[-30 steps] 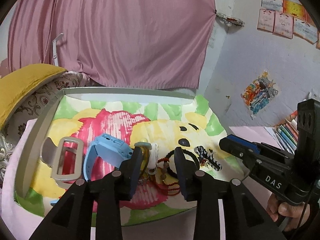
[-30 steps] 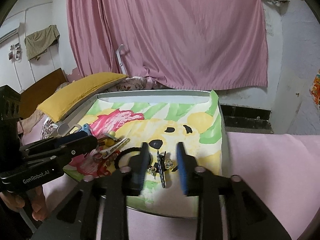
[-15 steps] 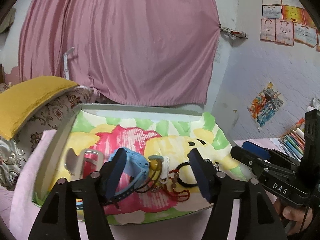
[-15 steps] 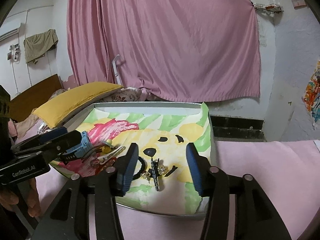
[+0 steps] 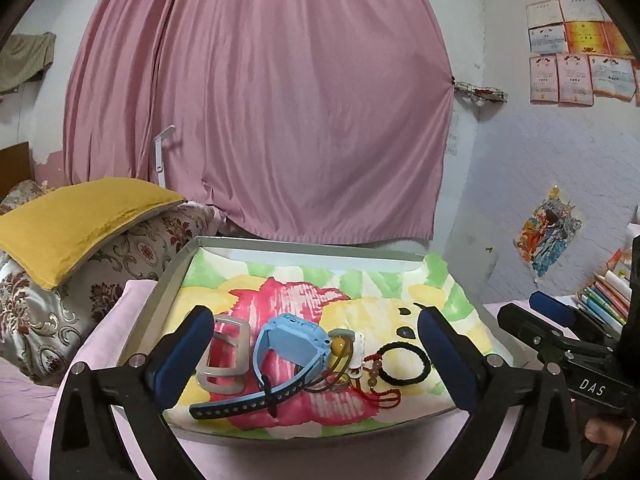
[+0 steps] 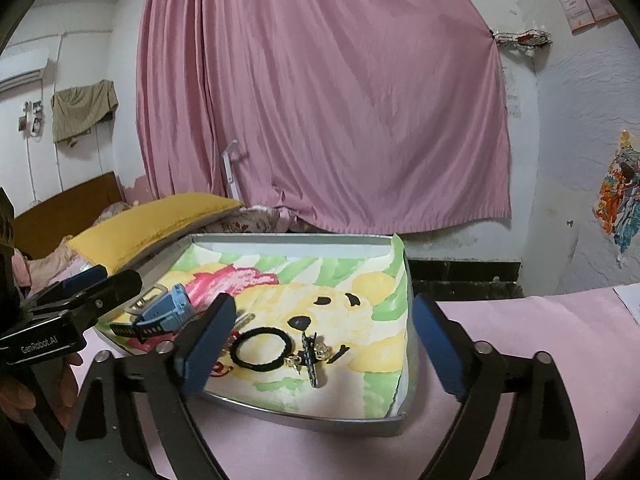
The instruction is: Organize jewelry
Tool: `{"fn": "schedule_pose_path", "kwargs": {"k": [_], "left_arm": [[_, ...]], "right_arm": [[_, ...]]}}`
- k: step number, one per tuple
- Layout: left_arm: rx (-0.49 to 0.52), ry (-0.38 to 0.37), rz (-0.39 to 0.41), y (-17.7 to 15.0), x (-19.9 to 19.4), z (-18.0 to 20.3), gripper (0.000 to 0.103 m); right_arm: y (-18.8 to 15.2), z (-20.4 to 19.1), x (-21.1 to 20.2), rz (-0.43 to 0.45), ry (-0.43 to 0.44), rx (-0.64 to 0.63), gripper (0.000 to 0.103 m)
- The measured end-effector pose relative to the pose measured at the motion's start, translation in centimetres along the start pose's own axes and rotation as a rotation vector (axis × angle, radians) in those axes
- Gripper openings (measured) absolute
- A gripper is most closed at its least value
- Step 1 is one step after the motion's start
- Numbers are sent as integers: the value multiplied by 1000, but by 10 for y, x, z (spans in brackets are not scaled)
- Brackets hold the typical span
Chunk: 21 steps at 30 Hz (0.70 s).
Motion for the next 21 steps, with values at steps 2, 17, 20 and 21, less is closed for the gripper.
{"fn": "schedule_pose_path", "kwargs": {"k": [2, 17, 20, 21], "left_arm": [[-5, 4, 18, 0, -7, -1, 102], [35, 11, 46, -14, -65, -3, 102], [39, 9, 47, -18, -74, -2, 102], [42, 10, 47, -20, -78, -3, 102]], "right_arm": [[0, -1, -8, 21, 0, -4, 93], [-10, -17, -68, 77, 22, -2, 101], [-15, -20, -79, 75, 27, -6, 101], [-16, -21, -82, 74, 27, -7, 101]]}}
Point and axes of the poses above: each gripper's, at about its wrist camera, not at the fingertips, and x roughly the way its jaws point, z to its right, y to its top, the point moved 3 cm from there along x, roughly the way its jaws point, and after that the axes turned 3 degrees about -z, right-handed, at the moved point
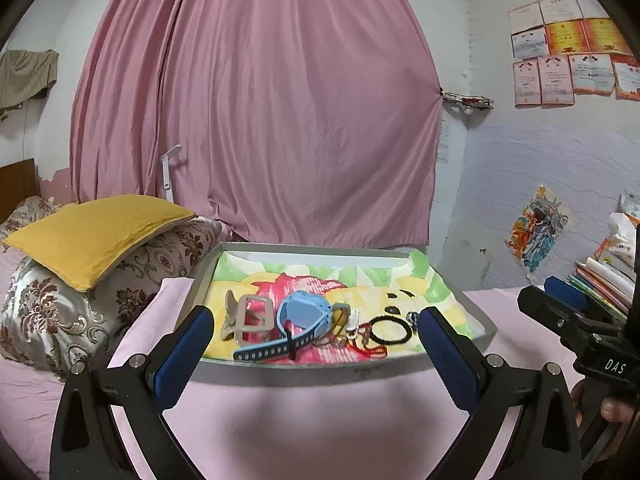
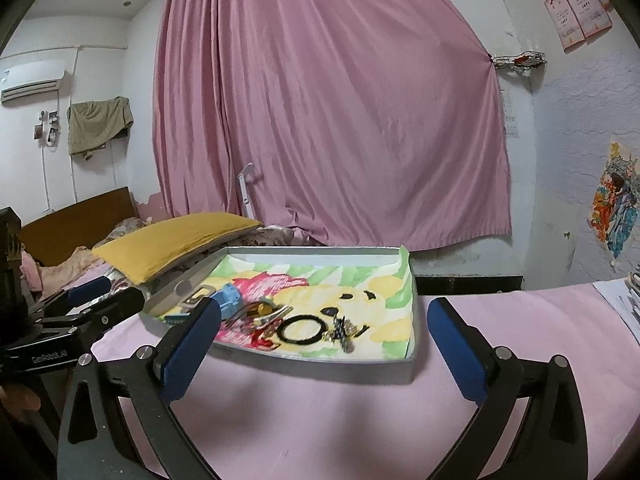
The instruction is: Organize jewelry
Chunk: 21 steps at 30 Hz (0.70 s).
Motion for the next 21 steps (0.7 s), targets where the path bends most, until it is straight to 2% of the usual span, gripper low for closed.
{"fn": "schedule_pose_path", "kwargs": {"k": [12, 21], "left_arm": [[0, 57, 12, -23, -35, -9, 102], [-27, 102, -1, -49, -42, -23, 102]], "right_arm": [[-25, -12, -39, 20, -36, 20, 101], [-54, -13, -43, -13, -96, 31, 101]]}}
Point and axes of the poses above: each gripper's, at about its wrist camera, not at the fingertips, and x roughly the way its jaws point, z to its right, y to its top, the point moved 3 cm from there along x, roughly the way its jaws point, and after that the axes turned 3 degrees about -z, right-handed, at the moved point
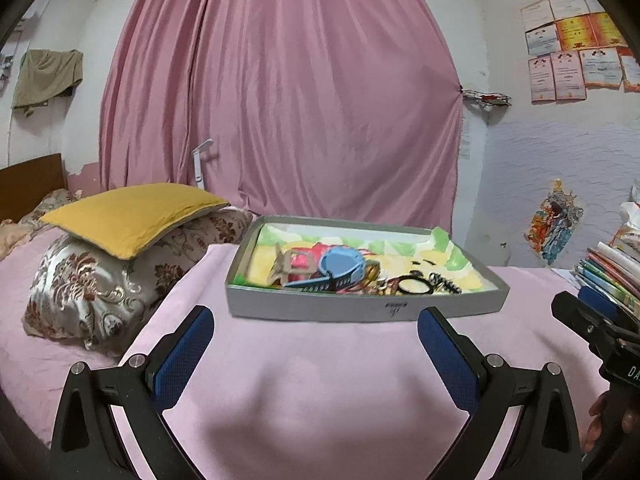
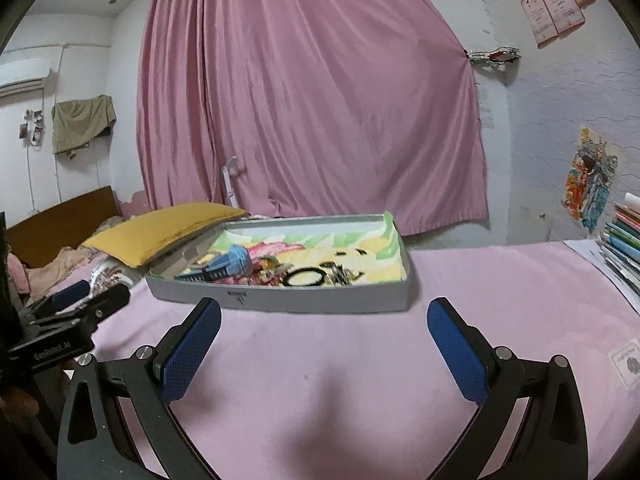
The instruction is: Organize jewelry
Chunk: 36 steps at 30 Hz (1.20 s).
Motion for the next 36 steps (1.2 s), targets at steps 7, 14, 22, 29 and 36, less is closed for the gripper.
{"fn": "schedule_pose_path", "kwargs": {"k": [7, 14, 22, 29, 36], "left_arm": [[-21, 2, -16, -10, 5, -7, 102], [-12, 1, -17, -12, 6, -4, 102], [-12, 0, -22, -13, 5, -3, 102], [-11, -1, -24, -13, 6, -2, 102], [-11, -2, -24, -13, 6, -2, 102]], "right_arm": [[-3, 2, 2, -2, -28, -4, 101], [-2, -2, 3, -3, -27, -5, 101], [-2, -4, 2, -6, -27, -4, 101], [-1, -5, 2, -8, -28, -5, 101], [-2, -6, 2, -11, -29, -6, 101]]}}
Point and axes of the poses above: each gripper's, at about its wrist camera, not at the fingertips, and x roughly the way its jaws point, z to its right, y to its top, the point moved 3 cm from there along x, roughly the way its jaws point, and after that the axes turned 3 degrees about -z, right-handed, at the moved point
